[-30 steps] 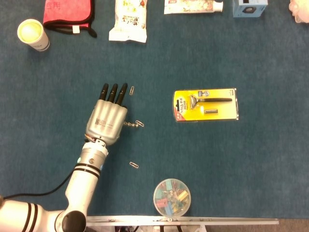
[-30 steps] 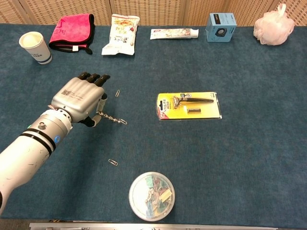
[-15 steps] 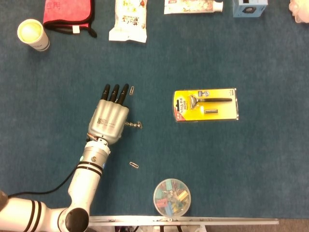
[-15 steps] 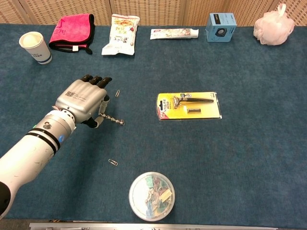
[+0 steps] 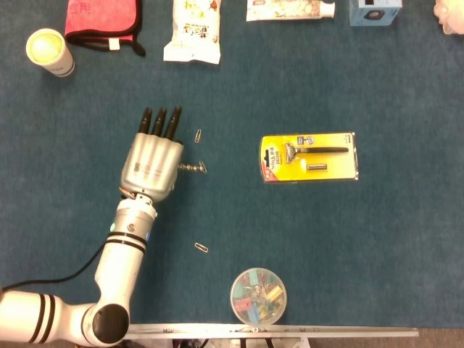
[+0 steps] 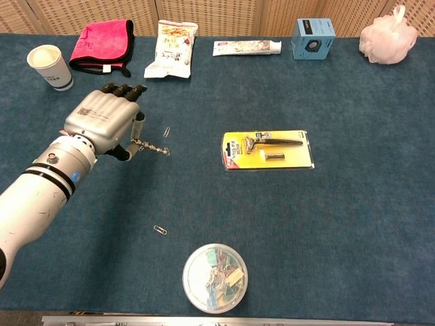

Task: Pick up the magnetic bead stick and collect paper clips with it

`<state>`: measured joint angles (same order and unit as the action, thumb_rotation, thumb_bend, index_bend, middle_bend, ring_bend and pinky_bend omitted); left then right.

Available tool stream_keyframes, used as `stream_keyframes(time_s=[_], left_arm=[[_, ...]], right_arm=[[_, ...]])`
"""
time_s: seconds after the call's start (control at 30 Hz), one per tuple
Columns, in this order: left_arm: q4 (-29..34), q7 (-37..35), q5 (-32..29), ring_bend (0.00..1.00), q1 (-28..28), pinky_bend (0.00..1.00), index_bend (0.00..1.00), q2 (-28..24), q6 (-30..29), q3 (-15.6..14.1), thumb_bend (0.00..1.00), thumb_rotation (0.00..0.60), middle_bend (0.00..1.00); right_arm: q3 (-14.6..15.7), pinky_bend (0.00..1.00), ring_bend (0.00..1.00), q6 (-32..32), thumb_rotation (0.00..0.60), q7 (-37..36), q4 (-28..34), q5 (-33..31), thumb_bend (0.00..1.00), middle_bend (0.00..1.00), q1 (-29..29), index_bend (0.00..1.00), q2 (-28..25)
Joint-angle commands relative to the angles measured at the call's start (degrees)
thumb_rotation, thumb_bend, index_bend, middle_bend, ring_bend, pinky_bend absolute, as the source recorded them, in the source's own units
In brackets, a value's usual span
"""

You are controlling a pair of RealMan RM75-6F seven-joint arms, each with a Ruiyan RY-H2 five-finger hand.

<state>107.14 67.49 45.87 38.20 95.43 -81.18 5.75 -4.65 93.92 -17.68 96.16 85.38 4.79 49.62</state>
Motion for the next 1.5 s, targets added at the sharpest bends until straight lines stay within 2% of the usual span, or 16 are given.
stream_keyframes(time_s=[0.03, 0.53, 1.3, 1.5], left_arm=[[-0.9, -0.3, -0.7, 0.00, 0.3, 0.06, 0.54, -0.4, 0.0, 0.7, 0.37, 0.600, 0.00], [-7.4, -1.3, -4.1, 0.00, 1.4, 0.06, 0.54, 0.6, 1.2, 1.5, 0.37, 0.600, 0.00], [-9.6, -1.8, -5.1, 0.00, 1.2, 0.06, 0.54, 0.9, 1.0, 0.2, 0.37, 0.600, 0.00], [-8.4, -1.0, -4.2, 0.00, 2.0, 0.06, 0.54, 1.1, 0.4, 0.7, 0.37, 0.600, 0.00]], right_arm=[[0.0, 0.32, 0.12, 0.1, 0.600, 0.0, 0.0, 0.0, 0.01, 0.18, 0.1, 0.19, 0.0], [-0.1, 0.32, 0.12, -0.9, 0.600, 0.2, 0.0, -0.4, 0.01, 0.18, -0.3, 0.19, 0.0], [-0.3, 0.32, 0.12, -1.0, 0.600, -0.5, -0.2, -0.5, 0.01, 0.18, -0.2, 0.19, -0.1], [-0.2, 0.32, 0.12, -0.7, 0.600, -0.5, -0.2, -0.2, 0.01, 0.18, -0.1, 0.19, -0.1]])
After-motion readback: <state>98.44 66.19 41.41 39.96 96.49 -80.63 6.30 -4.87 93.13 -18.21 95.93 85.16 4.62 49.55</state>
